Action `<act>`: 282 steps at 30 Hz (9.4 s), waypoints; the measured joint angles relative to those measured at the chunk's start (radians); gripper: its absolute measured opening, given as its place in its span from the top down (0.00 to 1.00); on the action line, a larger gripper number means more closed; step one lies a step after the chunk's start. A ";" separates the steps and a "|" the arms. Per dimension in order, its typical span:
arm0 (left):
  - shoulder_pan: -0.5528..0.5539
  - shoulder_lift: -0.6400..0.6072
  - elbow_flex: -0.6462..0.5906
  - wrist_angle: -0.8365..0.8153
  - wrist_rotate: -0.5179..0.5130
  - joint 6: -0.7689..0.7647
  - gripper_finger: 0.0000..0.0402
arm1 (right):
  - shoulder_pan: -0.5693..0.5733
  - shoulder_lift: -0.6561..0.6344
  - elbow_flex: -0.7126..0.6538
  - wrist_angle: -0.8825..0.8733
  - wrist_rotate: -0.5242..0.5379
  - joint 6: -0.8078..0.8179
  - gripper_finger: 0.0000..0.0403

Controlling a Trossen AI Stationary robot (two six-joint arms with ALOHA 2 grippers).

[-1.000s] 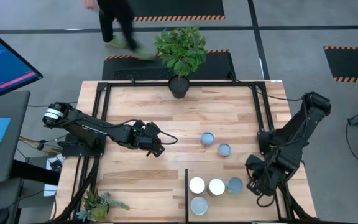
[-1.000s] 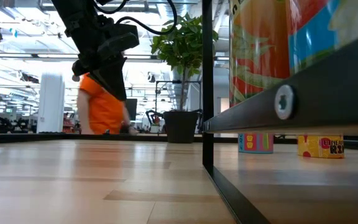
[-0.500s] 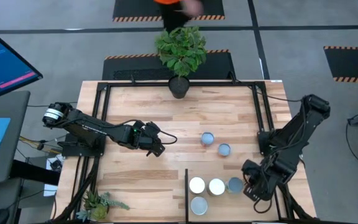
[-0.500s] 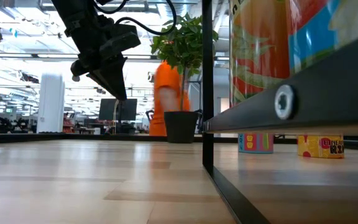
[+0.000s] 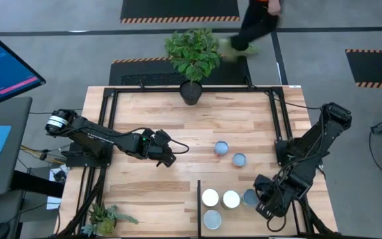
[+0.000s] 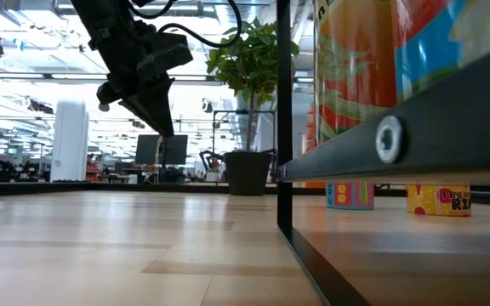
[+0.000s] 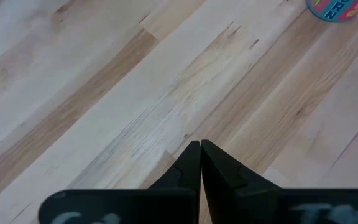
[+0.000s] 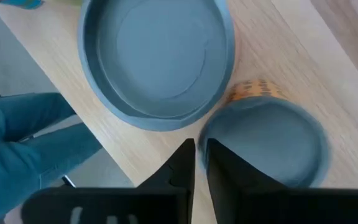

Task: Pick and place cans onto a shelf
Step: Put the canned beans on the shelf, then put the canned corn on the shelf

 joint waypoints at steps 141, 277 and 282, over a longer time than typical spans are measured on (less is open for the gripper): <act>0.000 0.000 0.000 0.005 0.038 -0.047 1.00 | -0.853 0.291 0.122 0.124 -0.078 -1.310 0.43; 0.000 0.000 0.000 0.004 -0.005 0.075 1.00 | 0.190 0.436 0.578 -0.200 0.130 0.074 0.98; 0.000 0.000 0.000 0.004 -0.005 0.071 1.00 | 0.183 0.456 0.578 -0.250 0.122 0.097 0.98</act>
